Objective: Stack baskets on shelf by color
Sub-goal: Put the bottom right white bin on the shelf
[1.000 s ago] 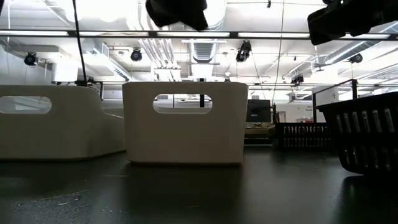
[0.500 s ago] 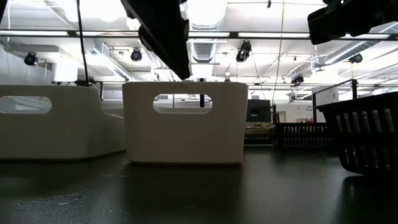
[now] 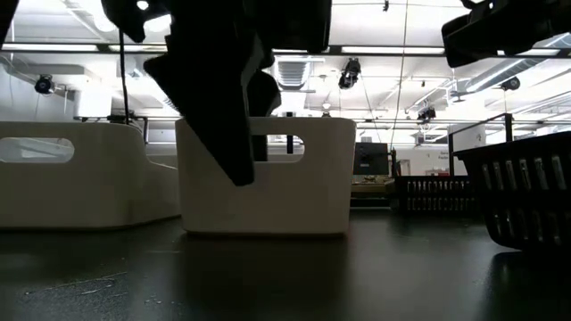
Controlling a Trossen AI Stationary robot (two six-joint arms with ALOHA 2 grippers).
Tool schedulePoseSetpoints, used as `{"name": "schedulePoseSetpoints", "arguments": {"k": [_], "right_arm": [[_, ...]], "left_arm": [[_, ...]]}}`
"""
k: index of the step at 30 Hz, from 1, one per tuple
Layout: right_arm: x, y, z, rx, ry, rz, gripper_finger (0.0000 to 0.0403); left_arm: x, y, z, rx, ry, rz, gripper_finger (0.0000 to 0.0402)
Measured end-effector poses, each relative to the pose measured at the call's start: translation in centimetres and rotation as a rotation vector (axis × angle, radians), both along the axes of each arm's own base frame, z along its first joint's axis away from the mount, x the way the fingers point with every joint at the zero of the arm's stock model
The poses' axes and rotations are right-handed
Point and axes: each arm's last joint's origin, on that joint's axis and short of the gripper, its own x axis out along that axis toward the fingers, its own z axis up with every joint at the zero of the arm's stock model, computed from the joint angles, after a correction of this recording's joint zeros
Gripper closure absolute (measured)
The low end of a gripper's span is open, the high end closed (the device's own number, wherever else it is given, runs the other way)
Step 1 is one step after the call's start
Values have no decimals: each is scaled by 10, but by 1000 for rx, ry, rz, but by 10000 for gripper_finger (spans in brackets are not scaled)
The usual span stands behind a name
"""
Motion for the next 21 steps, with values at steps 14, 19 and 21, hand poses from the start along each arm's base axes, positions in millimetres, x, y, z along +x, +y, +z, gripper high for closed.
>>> {"name": "schedulePoseSetpoints", "arguments": {"k": [14,19,21], "right_arm": [[-1,0,-1,14,17,-6,394],[-2,-1,-3,12,35,-8,394],[-4,-1,-2,11,38,-8,394]], "left_arm": [[0,0,14,-12,-12,23,391],[3,-3,42,-19,-16,30,401],[1,-4,58,-13,-3,26,401]]}}
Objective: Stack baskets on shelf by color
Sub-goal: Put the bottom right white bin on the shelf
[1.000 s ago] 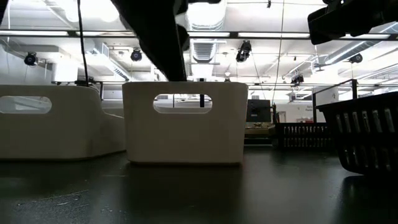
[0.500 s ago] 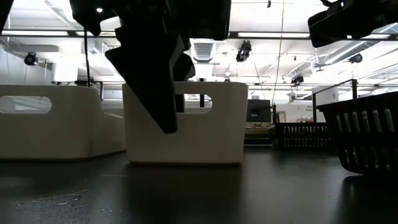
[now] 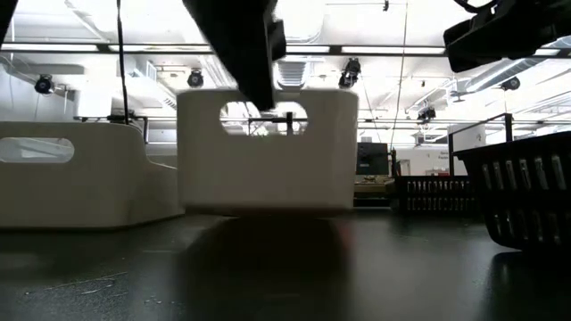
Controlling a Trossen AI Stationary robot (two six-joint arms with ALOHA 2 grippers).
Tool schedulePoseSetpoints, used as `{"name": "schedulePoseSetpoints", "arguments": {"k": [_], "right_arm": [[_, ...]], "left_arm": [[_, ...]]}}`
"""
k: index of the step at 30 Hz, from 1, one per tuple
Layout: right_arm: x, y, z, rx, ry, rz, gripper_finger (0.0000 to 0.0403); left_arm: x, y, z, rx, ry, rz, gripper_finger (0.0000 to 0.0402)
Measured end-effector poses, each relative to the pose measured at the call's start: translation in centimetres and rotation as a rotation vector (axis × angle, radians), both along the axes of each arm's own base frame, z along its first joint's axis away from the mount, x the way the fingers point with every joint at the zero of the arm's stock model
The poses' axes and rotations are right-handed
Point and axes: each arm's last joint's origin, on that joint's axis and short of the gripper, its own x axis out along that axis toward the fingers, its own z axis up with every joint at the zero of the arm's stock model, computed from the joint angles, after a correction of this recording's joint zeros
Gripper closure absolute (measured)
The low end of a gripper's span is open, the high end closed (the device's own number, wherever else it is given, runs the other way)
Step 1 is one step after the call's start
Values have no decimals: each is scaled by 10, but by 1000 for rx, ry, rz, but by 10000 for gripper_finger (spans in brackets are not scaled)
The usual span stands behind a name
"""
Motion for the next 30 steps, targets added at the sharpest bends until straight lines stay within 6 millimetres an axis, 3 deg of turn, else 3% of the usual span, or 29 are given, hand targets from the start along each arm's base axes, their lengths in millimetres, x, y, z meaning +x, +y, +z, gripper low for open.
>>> {"name": "schedulePoseSetpoints", "arguments": {"k": [8,15,21,26,30], "right_arm": [[-14,-5,6,38,-14,-11,394],[-32,-10,14,68,-62,-6,394],[-52,-13,26,85,-190,38,394],[-62,-11,36,78,-301,157,394],[-66,-8,38,84,-357,232,394]], "left_arm": [[5,0,86,35,-225,-38,401],[6,12,138,247,-449,-84,401],[25,47,151,486,-553,-69,401],[48,92,152,566,-598,-32,401],[68,133,142,512,-670,20,401]]}}
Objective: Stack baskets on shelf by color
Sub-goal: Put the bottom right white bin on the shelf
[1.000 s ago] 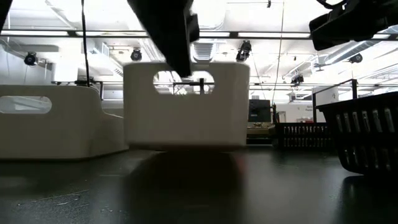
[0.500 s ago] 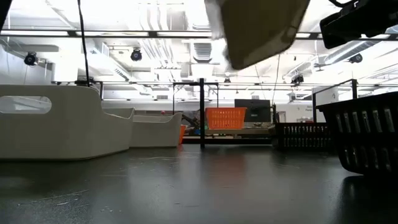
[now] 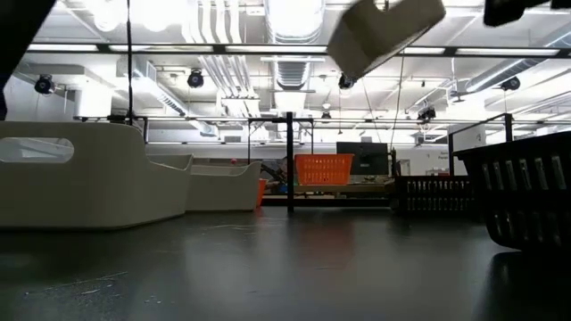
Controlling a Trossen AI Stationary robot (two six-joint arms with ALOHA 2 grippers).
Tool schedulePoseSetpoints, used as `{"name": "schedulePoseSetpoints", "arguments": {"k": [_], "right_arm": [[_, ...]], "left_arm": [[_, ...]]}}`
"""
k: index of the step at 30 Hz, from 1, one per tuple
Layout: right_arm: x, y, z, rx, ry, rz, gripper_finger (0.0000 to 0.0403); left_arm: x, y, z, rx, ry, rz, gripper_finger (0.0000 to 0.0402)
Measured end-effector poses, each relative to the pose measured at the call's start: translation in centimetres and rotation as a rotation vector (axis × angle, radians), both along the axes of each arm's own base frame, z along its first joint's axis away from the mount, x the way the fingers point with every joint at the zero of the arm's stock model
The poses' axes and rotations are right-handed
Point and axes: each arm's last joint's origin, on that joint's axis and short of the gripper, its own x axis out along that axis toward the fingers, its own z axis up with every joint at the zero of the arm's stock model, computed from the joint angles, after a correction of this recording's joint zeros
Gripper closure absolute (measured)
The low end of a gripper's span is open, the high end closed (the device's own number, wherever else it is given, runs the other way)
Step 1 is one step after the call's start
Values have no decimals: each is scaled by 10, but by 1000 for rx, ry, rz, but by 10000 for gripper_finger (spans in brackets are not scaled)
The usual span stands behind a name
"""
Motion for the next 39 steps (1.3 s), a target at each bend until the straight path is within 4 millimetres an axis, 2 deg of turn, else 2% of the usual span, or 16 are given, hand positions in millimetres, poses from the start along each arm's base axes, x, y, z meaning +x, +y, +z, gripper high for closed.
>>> {"name": "schedulePoseSetpoints", "arguments": {"k": [4,7,14,22,28,39], "right_arm": [[-3,2,2,6,-20,43,394],[-4,3,1,-6,-22,51,394],[-6,2,1,0,-23,55,394],[-7,1,-1,9,-3,52,394],[-9,0,-1,3,-4,52,394],[-11,-1,1,-17,-7,52,394]], "left_arm": [[17,37,-14,-36,-77,26,402],[26,60,-32,-54,-70,34,402],[39,103,-65,-94,-35,106,401],[66,110,-96,-104,-116,73,401],[75,117,-121,-102,-86,88,401],[73,134,-132,-104,-64,129,401]]}}
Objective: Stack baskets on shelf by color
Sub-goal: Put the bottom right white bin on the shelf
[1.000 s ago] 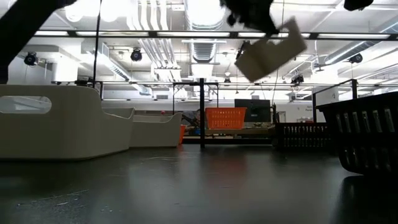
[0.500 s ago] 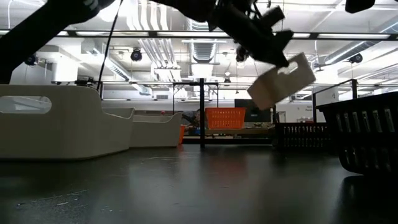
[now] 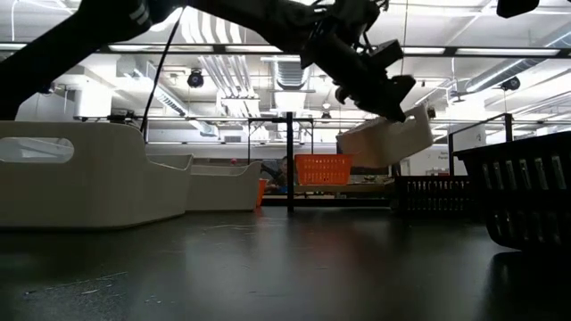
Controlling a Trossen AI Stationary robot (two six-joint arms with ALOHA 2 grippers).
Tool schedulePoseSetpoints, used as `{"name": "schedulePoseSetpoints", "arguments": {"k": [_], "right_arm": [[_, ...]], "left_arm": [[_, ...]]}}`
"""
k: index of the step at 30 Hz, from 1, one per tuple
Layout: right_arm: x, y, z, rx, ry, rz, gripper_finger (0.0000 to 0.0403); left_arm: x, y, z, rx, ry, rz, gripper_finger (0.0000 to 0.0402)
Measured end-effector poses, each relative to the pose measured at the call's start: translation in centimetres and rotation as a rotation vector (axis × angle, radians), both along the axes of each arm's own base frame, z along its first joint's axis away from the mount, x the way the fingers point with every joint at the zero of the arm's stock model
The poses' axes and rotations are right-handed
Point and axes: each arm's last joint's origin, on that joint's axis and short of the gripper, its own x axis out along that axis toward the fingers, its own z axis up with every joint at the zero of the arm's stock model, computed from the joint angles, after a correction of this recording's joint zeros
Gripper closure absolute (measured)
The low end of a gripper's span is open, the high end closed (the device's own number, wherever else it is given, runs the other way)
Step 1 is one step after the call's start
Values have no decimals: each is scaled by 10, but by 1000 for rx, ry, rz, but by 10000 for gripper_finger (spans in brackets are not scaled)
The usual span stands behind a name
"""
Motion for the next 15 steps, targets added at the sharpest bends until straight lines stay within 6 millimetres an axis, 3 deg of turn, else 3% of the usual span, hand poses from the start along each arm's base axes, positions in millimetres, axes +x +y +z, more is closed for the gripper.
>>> {"name": "schedulePoseSetpoints", "arguments": {"k": [15], "right_arm": [[0,0,1,-16,-14,-1,394]], "left_arm": [[-1,1,-9,-24,25,-48,402]]}}
